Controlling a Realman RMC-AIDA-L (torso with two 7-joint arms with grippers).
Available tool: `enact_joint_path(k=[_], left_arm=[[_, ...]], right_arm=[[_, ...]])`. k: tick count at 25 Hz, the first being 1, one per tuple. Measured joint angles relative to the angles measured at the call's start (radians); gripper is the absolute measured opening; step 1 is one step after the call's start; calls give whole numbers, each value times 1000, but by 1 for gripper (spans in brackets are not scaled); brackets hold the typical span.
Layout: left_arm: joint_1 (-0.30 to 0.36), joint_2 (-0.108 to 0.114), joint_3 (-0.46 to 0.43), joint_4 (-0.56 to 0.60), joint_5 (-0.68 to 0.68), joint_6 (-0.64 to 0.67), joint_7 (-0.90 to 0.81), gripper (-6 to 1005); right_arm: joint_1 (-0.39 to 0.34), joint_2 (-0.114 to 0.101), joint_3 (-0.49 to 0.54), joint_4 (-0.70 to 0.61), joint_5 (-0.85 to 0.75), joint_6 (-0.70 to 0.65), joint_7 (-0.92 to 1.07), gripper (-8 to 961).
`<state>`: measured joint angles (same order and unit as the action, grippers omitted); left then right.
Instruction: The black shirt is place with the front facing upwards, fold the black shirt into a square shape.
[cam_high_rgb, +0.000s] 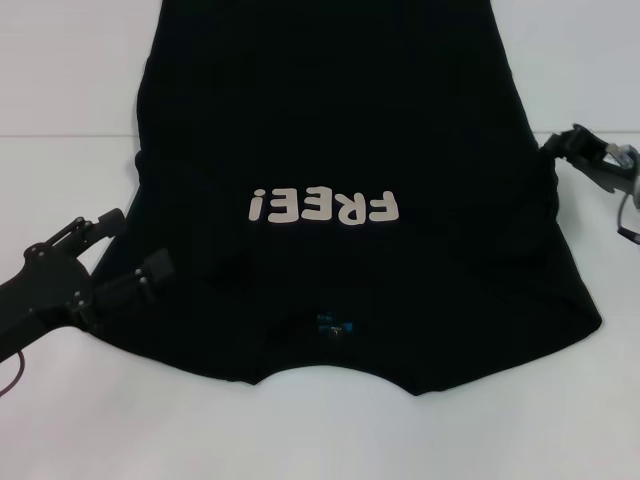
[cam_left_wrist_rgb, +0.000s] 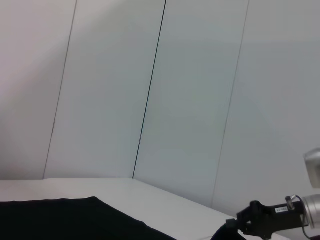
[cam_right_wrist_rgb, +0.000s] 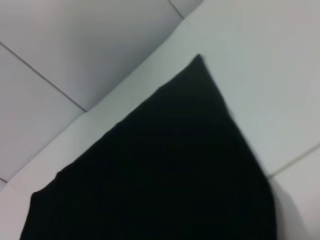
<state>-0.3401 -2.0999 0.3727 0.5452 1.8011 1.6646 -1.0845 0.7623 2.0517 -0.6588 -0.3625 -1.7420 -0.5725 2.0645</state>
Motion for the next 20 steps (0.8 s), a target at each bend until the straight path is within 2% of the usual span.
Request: enact_joint_path(k=[9, 19, 20], left_arm=[[1, 0, -1, 1, 0, -1, 5, 908], [4, 0, -2, 3, 0, -2, 8, 908], [5, 0, -2, 3, 0, -2, 9, 908]], right_arm=[[48, 22, 1, 6, 1, 59, 7, 45], [48, 37, -1, 6, 73, 60, -18, 53], [46, 38, -1, 8, 100, 42, -33, 125]])
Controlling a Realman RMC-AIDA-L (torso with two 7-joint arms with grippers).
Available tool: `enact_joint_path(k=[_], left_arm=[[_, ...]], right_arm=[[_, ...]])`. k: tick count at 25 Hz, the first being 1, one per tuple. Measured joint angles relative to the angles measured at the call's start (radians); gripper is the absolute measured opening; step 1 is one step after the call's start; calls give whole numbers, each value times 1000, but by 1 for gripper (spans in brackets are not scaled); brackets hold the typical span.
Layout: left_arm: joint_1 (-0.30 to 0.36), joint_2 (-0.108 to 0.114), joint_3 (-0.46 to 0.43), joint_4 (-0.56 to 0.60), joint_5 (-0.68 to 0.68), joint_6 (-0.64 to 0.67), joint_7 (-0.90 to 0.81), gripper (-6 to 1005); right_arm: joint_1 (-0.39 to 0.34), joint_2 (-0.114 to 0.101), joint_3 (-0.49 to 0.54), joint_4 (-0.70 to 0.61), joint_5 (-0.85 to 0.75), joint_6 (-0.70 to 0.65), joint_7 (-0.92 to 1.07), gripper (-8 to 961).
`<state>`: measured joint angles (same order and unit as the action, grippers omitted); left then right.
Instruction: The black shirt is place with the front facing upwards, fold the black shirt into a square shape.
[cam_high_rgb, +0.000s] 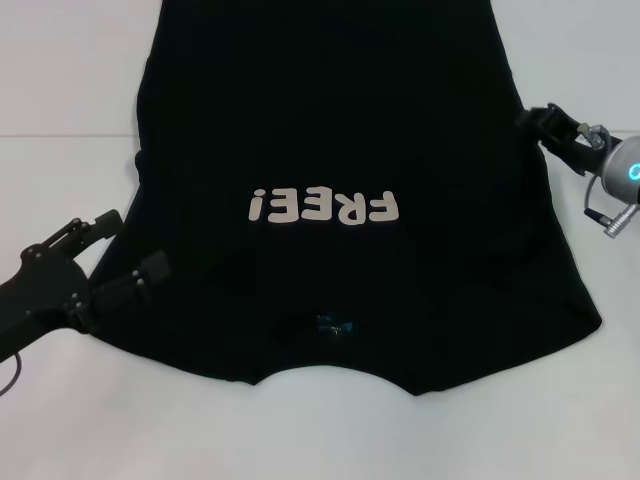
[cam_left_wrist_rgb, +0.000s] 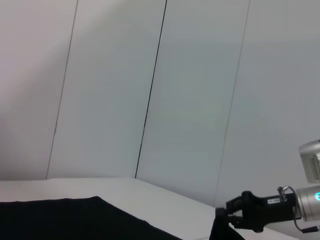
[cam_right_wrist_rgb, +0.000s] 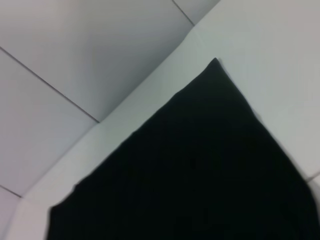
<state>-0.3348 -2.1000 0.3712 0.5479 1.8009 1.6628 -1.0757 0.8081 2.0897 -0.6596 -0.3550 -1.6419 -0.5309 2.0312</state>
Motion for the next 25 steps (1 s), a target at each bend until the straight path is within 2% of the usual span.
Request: enact_joint_path(k=[2, 9, 13, 18, 20, 23, 25], left_arm=[[2, 0, 0, 0, 0, -1, 1, 909], [2, 1, 0, 0, 0, -3, 0, 909], [-1, 3, -8, 0, 1, -30, -67, 909], [-3, 2, -61, 0, 0, -74, -212, 909], [0, 2, -62, 0, 2, -82, -261, 909], [2, 14, -50, 1, 18, -98, -372, 909], [2, 29, -44, 2, 35, -99, -443, 910]], right_arm=[[-1, 0, 1, 8, 52, -49, -31, 269], [-9, -1, -3, 10, 105, -164, -60, 403], [-43, 0, 0, 11, 106, -256, -148, 479], [-134, -8, -36, 0, 88, -472, -456, 709], [-179, -13, -70, -20, 67, -544, -581, 715], [-241, -16, -121, -76, 7, -648, -735, 723], [-273, -15, -137, -112, -34, -706, -831, 788]])
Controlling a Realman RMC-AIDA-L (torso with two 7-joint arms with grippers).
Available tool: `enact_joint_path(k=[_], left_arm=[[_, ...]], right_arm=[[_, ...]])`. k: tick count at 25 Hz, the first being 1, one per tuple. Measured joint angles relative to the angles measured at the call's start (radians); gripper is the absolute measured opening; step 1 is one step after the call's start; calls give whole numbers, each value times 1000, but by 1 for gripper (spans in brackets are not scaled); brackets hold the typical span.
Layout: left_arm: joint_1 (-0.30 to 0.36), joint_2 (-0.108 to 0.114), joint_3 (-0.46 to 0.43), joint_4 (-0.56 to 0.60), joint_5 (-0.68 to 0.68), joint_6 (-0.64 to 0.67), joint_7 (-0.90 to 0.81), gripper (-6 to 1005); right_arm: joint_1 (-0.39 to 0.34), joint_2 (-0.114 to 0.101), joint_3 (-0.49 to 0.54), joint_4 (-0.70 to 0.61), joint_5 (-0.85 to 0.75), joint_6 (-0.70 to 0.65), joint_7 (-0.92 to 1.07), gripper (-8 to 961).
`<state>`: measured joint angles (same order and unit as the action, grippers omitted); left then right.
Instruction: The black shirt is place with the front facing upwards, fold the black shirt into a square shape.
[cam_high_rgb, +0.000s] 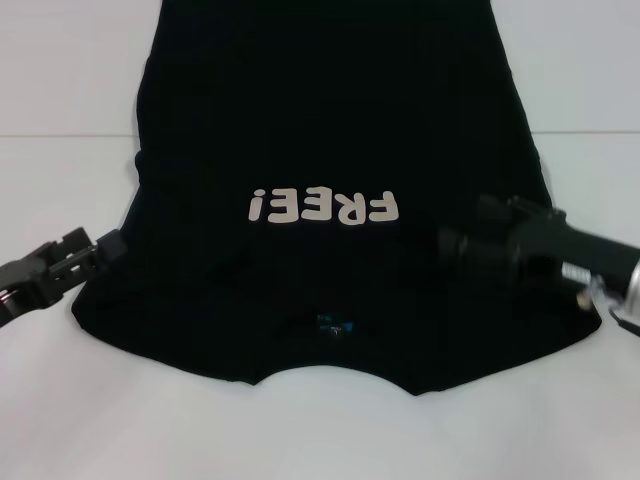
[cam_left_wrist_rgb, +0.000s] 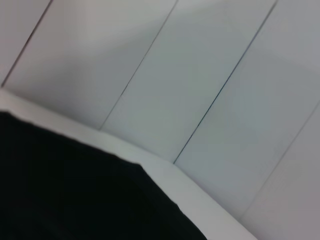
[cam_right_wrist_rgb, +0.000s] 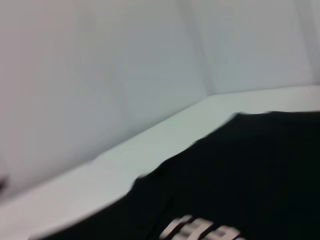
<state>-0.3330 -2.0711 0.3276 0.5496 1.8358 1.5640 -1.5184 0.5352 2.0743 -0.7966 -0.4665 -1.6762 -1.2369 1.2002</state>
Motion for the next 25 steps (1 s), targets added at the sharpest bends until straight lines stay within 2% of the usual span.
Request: enact_joint_path(k=[4, 7, 11, 14, 17, 23, 25], left_arm=[[0, 34, 6, 8, 48, -1, -213, 910], [-8, 66, 13, 18, 126, 16, -419, 911], [-36, 88, 17, 76, 233, 45, -651, 911], [-77, 110, 18, 99, 310, 36, -817, 911], [-136, 136, 28, 79, 414, 13, -906, 911], [-188, 142, 35, 71, 483, -50, -984, 910], [-195, 150, 48, 70, 493, -61, -1000, 910]], right_arm=[[-48, 9, -5, -61, -73, -82, -155, 918], [-62, 9, -6, -75, -139, -124, -202, 941], [-65, 7, -7, -76, -227, -155, -233, 956], [-67, 10, -7, -77, -263, -157, -252, 955], [-67, 10, -13, -68, -281, -166, -256, 955], [-68, 12, -39, -60, -284, -191, -257, 956], [-68, 12, -49, -54, -285, -195, -257, 956]])
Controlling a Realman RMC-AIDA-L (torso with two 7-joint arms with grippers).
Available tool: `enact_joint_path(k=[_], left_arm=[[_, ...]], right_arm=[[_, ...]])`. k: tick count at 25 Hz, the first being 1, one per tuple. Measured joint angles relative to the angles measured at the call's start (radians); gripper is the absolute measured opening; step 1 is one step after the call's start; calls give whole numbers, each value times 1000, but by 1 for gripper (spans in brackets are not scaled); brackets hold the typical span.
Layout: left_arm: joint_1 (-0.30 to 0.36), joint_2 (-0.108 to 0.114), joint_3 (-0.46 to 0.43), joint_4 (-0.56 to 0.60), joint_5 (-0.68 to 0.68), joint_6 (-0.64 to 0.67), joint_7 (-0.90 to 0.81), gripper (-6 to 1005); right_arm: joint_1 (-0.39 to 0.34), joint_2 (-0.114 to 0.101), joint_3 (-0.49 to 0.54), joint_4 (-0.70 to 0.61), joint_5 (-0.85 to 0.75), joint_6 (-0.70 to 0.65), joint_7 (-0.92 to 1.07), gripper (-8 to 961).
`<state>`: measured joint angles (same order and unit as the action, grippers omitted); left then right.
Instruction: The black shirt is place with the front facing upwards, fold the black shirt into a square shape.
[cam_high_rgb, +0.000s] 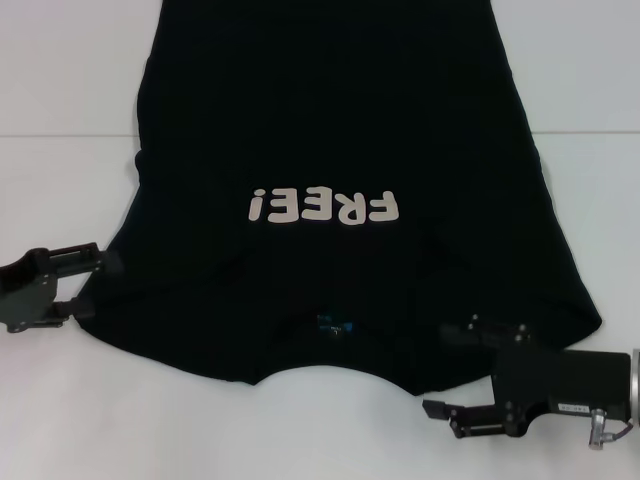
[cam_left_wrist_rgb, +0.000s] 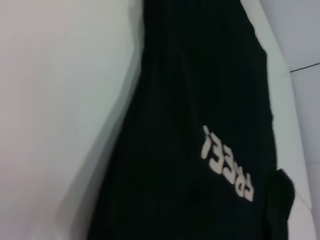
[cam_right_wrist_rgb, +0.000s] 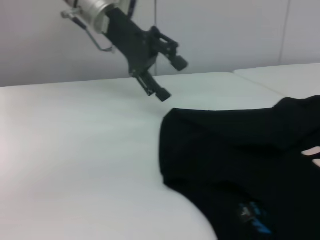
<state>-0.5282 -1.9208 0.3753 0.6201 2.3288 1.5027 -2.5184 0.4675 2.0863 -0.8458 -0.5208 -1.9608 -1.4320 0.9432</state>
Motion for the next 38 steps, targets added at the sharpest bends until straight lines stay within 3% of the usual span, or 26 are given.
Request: enact_joint_path(k=[1, 8, 19, 38], left_arm=[[-5, 11, 21, 0, 22, -10, -20, 910], [-21, 29, 34, -1, 89, -24, -43, 910], [-35, 27, 42, -47, 105, -140, -55, 909], [-48, 25, 69, -80, 109, -209, -72, 908]], right_arm=[[1, 0, -7, 2, 0, 0, 0, 956], [3, 0, -21, 4, -1, 6, 1, 956], [6, 0, -20, 4, -1, 9, 9, 955], [8, 0, -15, 4, 0, 9, 13, 956]])
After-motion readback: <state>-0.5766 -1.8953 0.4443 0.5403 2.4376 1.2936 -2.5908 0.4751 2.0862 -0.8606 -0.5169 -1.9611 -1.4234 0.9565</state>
